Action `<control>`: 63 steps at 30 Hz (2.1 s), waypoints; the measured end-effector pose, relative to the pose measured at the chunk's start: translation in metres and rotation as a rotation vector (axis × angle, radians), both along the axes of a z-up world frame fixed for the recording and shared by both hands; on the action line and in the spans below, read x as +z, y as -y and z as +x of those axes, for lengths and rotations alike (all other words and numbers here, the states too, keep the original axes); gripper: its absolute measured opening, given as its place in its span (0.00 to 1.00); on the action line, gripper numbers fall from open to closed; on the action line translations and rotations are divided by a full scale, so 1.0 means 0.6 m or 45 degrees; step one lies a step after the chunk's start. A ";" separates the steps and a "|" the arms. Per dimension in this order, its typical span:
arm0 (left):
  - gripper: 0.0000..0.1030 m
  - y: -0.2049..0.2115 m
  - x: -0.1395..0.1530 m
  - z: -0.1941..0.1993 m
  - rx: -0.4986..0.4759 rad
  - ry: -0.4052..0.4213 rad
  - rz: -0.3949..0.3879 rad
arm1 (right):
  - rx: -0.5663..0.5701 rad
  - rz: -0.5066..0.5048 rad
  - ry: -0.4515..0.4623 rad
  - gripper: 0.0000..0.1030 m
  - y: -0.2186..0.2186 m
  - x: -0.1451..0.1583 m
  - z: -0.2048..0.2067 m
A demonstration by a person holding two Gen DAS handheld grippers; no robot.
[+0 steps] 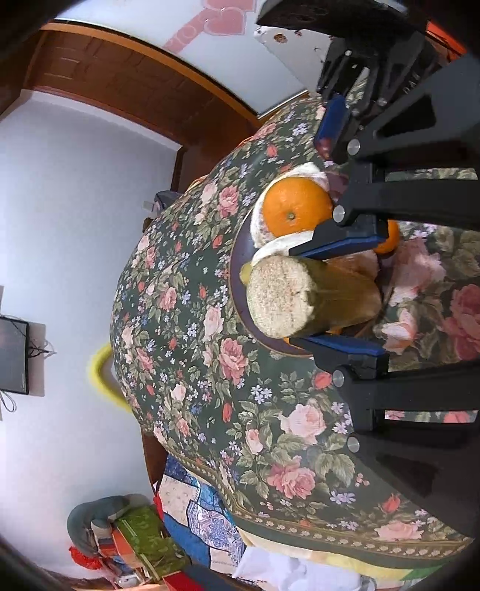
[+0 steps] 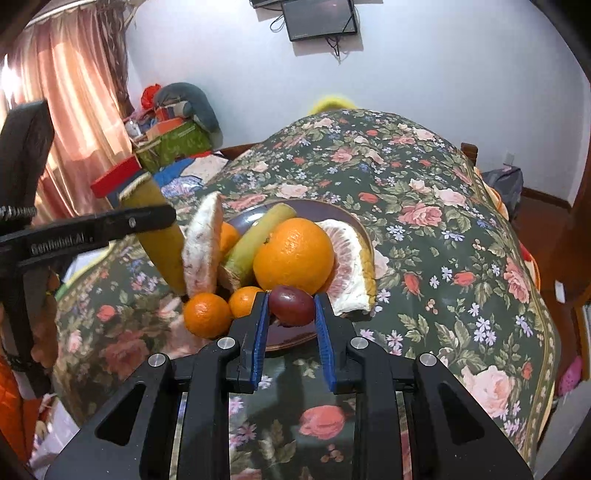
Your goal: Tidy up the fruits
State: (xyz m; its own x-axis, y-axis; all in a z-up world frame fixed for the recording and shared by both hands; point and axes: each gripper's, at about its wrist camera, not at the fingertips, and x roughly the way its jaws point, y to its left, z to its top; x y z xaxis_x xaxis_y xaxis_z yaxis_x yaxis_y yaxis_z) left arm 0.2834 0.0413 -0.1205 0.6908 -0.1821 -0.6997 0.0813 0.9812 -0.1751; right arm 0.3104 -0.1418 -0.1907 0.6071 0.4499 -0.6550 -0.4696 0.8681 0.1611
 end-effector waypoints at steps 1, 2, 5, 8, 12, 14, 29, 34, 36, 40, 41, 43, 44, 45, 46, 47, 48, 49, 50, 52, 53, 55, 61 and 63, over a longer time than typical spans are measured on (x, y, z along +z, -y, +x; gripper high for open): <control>0.37 0.000 -0.001 0.003 0.004 0.003 -0.003 | -0.005 -0.009 -0.004 0.23 0.001 -0.003 0.004; 0.37 -0.001 -0.002 0.006 0.011 0.007 -0.007 | -0.009 -0.015 -0.010 0.23 0.003 -0.007 0.009; 0.37 0.000 -0.006 0.017 0.016 0.008 -0.011 | -0.021 -0.028 -0.032 0.23 0.009 -0.017 0.022; 0.37 0.004 -0.011 0.030 0.013 -0.001 0.003 | -0.019 -0.043 -0.049 0.23 0.009 -0.026 0.030; 0.37 0.007 -0.023 0.047 0.011 -0.024 0.008 | -0.001 -0.054 -0.067 0.23 0.004 -0.036 0.033; 0.37 0.007 -0.028 0.052 0.010 -0.032 -0.007 | 0.001 -0.057 -0.063 0.23 0.003 -0.037 0.033; 0.50 -0.004 -0.023 0.042 0.023 -0.046 -0.035 | 0.012 -0.094 -0.039 0.43 -0.003 -0.035 0.030; 0.52 -0.004 -0.010 0.027 0.020 -0.025 -0.032 | -0.002 -0.078 -0.028 0.43 0.005 -0.023 0.023; 0.52 -0.004 -0.003 0.018 0.022 -0.016 -0.027 | -0.007 -0.076 -0.014 0.43 0.007 -0.013 0.018; 0.52 -0.007 0.024 -0.007 0.026 0.025 -0.036 | -0.024 -0.059 0.042 0.43 0.013 0.019 0.001; 0.52 -0.008 0.034 -0.016 0.030 0.045 -0.035 | -0.031 -0.049 0.060 0.43 0.016 0.029 -0.004; 0.52 -0.010 0.058 -0.037 0.039 0.092 -0.034 | -0.045 -0.025 0.106 0.43 0.023 0.056 -0.018; 0.52 -0.011 0.071 -0.049 0.041 0.117 -0.033 | -0.051 -0.012 0.130 0.43 0.026 0.070 -0.026; 0.52 -0.010 0.090 -0.067 0.043 0.157 -0.025 | -0.058 0.005 0.166 0.43 0.031 0.090 -0.038; 0.53 -0.009 0.104 -0.080 0.044 0.185 -0.017 | -0.063 0.015 0.190 0.43 0.032 0.103 -0.046; 0.52 -0.008 0.115 -0.090 0.045 0.208 -0.010 | -0.069 0.028 0.221 0.43 0.035 0.119 -0.057; 0.52 -0.007 0.131 -0.107 0.047 0.242 -0.003 | -0.074 0.040 0.253 0.43 0.038 0.136 -0.068; 0.52 -0.004 0.144 -0.121 0.046 0.271 0.001 | -0.080 0.053 0.288 0.43 0.041 0.153 -0.081; 0.53 -0.001 0.161 -0.143 0.044 0.311 0.007 | -0.085 0.065 0.319 0.45 0.043 0.168 -0.093; 0.55 0.004 0.184 -0.172 0.045 0.369 0.018 | -0.094 0.096 0.386 0.50 0.047 0.198 -0.120; 0.57 0.009 0.200 -0.196 0.045 0.417 0.024 | -0.098 0.112 0.417 0.50 0.050 0.211 -0.134; 0.64 0.015 0.222 -0.232 0.050 0.489 0.031 | -0.101 0.138 0.475 0.50 0.053 0.234 -0.162; 0.75 0.029 0.267 -0.324 0.066 0.653 0.040 | -0.115 0.187 0.622 0.68 0.060 0.282 -0.241; 0.81 0.034 0.274 -0.347 0.077 0.693 0.055 | -0.129 0.201 0.673 0.72 0.062 0.293 -0.263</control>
